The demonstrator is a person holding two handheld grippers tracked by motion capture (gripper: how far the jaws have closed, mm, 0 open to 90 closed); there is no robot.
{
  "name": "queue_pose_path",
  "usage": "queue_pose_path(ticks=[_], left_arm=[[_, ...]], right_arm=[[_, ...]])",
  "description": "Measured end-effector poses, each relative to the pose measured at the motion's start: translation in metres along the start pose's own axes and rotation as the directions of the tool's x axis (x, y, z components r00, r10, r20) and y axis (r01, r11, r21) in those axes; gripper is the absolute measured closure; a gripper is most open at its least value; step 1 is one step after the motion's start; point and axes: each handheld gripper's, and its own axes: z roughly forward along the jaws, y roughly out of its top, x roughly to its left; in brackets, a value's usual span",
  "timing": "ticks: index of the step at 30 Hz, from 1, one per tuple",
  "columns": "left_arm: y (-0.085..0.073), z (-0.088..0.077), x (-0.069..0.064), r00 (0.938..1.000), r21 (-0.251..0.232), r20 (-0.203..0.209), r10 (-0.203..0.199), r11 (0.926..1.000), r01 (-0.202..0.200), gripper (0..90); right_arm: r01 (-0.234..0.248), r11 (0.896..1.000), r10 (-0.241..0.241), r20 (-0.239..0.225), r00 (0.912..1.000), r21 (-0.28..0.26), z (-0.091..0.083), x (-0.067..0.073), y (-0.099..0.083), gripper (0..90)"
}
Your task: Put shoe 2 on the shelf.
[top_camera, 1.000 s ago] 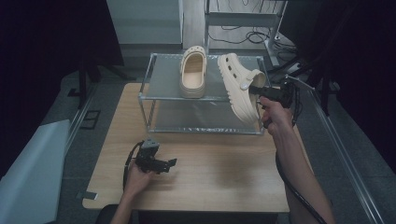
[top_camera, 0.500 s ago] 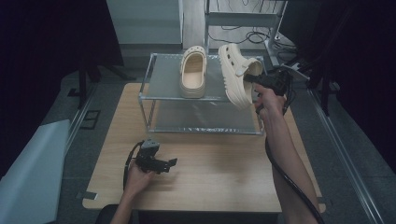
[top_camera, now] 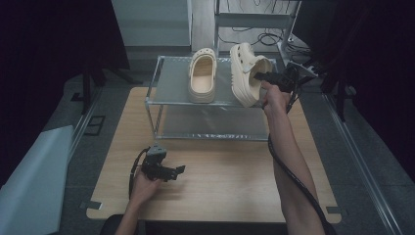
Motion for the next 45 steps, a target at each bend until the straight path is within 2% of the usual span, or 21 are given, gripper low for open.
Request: queue_pose_path(ticks=[3,8,9,11,16,19,20,24,26,32,34,37,41,45], left_arm=[[0.0,0.0,0.0,1.0,-0.001,0.001,0.0,1.0,0.0,0.0],[0.0,0.001,0.0,1.0,0.0,0.004,-0.001,1.0,0.001,0.0],[0.0,0.001,0.0,1.0,0.0,0.005,-0.001,1.0,0.001,0.0],[0.0,0.001,0.0,1.0,0.0,0.006,-0.001,1.0,0.001,0.0],[0.0,0.001,0.0,0.9999,0.0,0.011,-0.002,1.0,0.002,0.0],[0.0,0.001,0.0,0.9999,-0.001,0.011,-0.002,1.0,0.002,0.0],[0.0,0.0,0.0,0.9999,-0.002,0.012,-0.002,1.0,0.002,0.0],[0.0,0.0,0.0,0.9999,-0.005,0.012,-0.004,1.0,0.004,0.0],[0.0,0.0,0.001,0.9999,-0.006,0.014,-0.005,1.0,0.005,0.0],[0.0,0.0,0.001,0.9999,-0.007,0.013,-0.008,0.9999,0.008,0.0],[0.0,0.0,0.001,0.9999,-0.007,0.013,-0.008,0.9999,0.008,0.0],[0.0,-0.001,0.001,0.9999,-0.007,0.014,-0.007,0.9999,0.008,0.0],[0.0,-0.001,0.001,0.9999,-0.008,0.014,-0.008,0.9999,0.008,0.0],[0.0,-0.001,0.001,0.9999,-0.008,0.013,-0.006,0.9999,0.006,0.0]], right_arm=[[-0.005,0.999,0.005,0.005,1.0,-0.034,0.005,0.0,-0.003,74.3],[-0.005,0.999,0.005,0.01,0.9999,-0.049,0.013,0.005,-0.007,72.2],[-0.023,0.998,0.023,0.007,0.9997,-0.056,0.015,0.005,-0.007,69.7],[-0.028,0.998,0.029,0.005,0.9996,-0.06,0.016,0.006,-0.007,68.4],[-0.061,0.995,0.06,-0.021,0.998,-0.073,0.021,0.009,-0.012,57.8],[-0.045,0.996,0.046,-0.001,0.999,-0.079,0.025,0.014,-0.014,50.7],[-0.042,0.996,0.044,0.018,0.9989,-0.077,0.026,0.016,-0.014,47.2],[-0.059,0.996,0.062,0.04,0.9973,-0.067,0.031,0.018,-0.016,36.6],[-0.08,0.995,0.083,0.038,0.9958,-0.057,0.034,0.017,-0.017,30.3],[-0.085,0.996,0.087,0.045,0.9952,-0.028,0.039,0.019,-0.018,22.7],[-0.09,0.996,0.091,0.042,0.995,-0.013,0.04,0.021,-0.018,22.7],[-0.07,0.997,0.07,0.052,0.9962,-0.02,0.041,0.023,-0.019,22.0],[-0.078,0.997,0.078,0.036,0.9963,-0.004,0.045,0.026,-0.021,14.0],[-0.053,0.999,0.053,0.031,0.9981,0.0,0.049,0.029,-0.024,11.2]])
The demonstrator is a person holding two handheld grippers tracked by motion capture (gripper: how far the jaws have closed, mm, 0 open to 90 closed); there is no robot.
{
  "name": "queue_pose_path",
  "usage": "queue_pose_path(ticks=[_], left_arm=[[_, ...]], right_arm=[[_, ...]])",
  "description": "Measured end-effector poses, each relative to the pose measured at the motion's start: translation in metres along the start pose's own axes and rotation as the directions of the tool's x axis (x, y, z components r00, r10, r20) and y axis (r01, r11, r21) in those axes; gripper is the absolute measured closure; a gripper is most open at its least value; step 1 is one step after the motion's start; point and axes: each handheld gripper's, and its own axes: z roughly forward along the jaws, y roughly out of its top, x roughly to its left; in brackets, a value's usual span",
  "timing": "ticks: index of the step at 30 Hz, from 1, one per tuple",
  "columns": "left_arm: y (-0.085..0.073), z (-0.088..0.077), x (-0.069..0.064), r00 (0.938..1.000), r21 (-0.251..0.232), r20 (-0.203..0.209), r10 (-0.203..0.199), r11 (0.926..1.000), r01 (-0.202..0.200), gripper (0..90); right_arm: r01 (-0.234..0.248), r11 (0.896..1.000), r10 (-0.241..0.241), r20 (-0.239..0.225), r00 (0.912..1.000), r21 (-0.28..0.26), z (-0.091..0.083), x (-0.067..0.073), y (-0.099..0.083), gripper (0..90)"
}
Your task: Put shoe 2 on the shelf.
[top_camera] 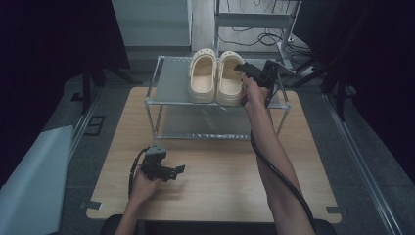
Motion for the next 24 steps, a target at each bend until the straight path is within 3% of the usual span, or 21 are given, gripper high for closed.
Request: queue_pose_path(ticks=[8,13,17,24], left_arm=[[0.0,0.0,0.001,1.0,-0.002,-0.003,0.001,1.0,-0.001,0.0],[0.0,0.0,0.0,1.0,-0.002,-0.001,0.001,1.0,-0.001,0.0],[0.0,0.001,-0.001,1.0,-0.002,0.002,0.005,1.0,-0.005,0.0],[0.0,0.001,-0.001,1.0,0.001,0.001,0.004,1.0,-0.004,0.0]], right_arm=[[0.031,0.999,-0.03,-0.036,0.9989,0.011,-0.004,-0.003,0.002,12.5],[0.08,0.997,-0.078,-0.062,0.995,0.025,-0.012,-0.002,0.003,13.0],[0.116,0.993,-0.113,-0.084,0.9901,0.038,-0.019,-0.004,0.004,13.2],[0.208,0.975,-0.197,-0.127,0.9722,0.083,-0.027,-0.005,0.003,14.3]])
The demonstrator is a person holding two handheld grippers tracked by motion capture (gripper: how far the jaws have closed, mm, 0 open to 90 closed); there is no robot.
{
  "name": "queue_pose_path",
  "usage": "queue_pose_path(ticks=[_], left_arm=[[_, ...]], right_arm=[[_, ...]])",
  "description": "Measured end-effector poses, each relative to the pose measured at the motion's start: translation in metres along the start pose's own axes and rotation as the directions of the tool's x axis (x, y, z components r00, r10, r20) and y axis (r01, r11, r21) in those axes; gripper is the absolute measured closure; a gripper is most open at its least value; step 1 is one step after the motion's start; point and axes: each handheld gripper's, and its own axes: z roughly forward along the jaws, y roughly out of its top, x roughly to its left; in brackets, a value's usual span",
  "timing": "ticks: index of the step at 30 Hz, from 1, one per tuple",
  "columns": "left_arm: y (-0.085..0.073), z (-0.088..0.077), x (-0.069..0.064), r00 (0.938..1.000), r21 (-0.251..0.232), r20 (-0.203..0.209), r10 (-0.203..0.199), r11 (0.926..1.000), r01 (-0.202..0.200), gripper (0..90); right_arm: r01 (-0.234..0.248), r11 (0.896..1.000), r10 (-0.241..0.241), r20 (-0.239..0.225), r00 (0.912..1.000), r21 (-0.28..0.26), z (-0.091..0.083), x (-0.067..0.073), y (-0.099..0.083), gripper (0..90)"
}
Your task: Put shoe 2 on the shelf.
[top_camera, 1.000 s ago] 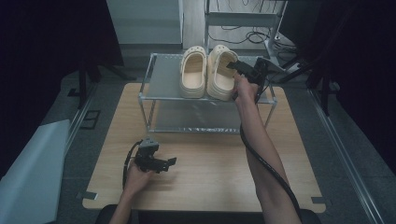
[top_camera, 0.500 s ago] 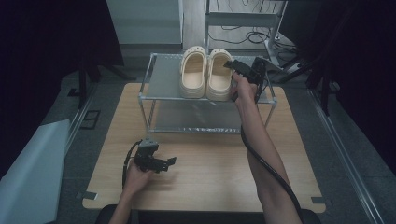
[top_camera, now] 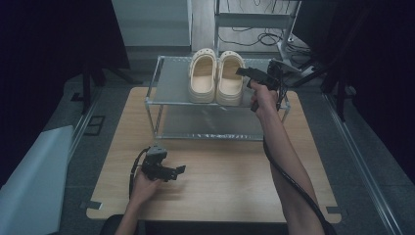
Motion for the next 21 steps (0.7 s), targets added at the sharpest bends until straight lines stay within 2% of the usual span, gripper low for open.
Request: queue_pose_path(ticks=[4,7,16,18,21], left_arm=[[0.0,0.0,0.0,1.0,0.001,0.002,0.0,1.0,0.0,0.0],[0.0,0.0,0.0,1.0,0.002,0.006,-0.001,1.0,0.001,0.0],[0.0,0.002,-0.002,1.0,0.005,0.009,0.002,1.0,-0.002,0.0],[0.0,0.002,-0.002,0.9999,0.008,0.01,0.004,1.0,-0.004,0.0],[0.0,0.003,-0.002,0.9999,0.009,0.016,0.002,1.0,-0.002,0.0]], right_arm=[[0.059,0.998,-0.059,-0.002,0.9983,0.017,-0.005,0.005,-0.002,16.4],[0.08,0.997,-0.08,-0.008,0.9968,0.024,-0.01,0.005,-0.005,16.4],[0.088,0.995,-0.087,-0.042,0.9954,0.042,-0.023,-0.003,-0.011,17.0],[0.085,0.995,-0.081,-0.069,0.9943,0.047,-0.026,-0.004,-0.013,17.6],[0.104,0.993,-0.098,-0.098,0.9903,0.056,-0.03,-0.005,-0.016,17.5]])
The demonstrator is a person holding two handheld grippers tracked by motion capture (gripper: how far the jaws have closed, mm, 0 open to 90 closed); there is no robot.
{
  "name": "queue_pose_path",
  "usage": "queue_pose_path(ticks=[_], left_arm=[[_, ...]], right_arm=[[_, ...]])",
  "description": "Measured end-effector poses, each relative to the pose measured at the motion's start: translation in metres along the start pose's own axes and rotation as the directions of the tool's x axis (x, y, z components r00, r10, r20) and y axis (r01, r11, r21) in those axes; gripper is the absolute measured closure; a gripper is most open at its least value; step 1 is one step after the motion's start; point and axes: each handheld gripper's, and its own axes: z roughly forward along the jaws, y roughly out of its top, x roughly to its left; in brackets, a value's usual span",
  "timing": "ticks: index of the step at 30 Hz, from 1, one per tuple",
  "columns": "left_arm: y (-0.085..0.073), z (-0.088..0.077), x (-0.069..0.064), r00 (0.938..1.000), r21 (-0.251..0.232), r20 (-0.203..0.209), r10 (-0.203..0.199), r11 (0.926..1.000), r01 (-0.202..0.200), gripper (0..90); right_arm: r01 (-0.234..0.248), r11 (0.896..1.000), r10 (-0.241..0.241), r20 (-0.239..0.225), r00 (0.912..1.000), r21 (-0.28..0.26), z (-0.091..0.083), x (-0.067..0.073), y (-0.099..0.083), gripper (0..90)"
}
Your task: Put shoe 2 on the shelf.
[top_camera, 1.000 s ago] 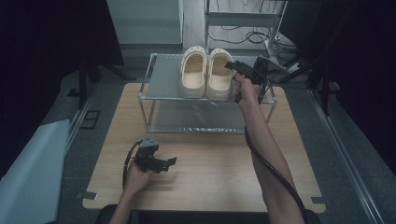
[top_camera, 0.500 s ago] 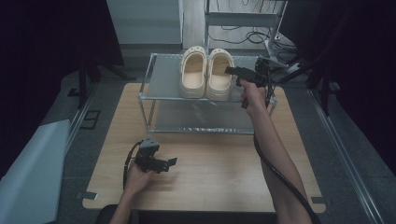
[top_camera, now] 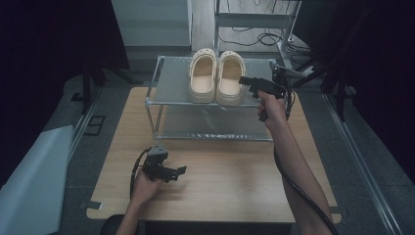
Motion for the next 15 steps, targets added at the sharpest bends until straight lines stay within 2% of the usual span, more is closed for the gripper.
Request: queue_pose_path(ticks=[2,12,15], left_arm=[[0.0,0.001,-0.001,1.0,0.001,-0.003,0.004,1.0,-0.004,0.0],[0.0,0.002,-0.001,1.0,0.006,0.004,0.005,1.0,-0.006,0.0],[0.0,0.002,-0.002,1.0,0.009,0.005,0.008,0.9999,-0.008,0.0]], right_arm=[[0.006,1.0,-0.006,-0.025,0.9997,0.011,-0.003,0.0,-0.002,17.5],[0.099,0.994,-0.097,-0.039,0.9945,0.044,-0.022,0.006,-0.013,17.7],[0.113,0.992,-0.11,-0.05,0.9926,0.054,-0.027,0.007,-0.017,16.8]])
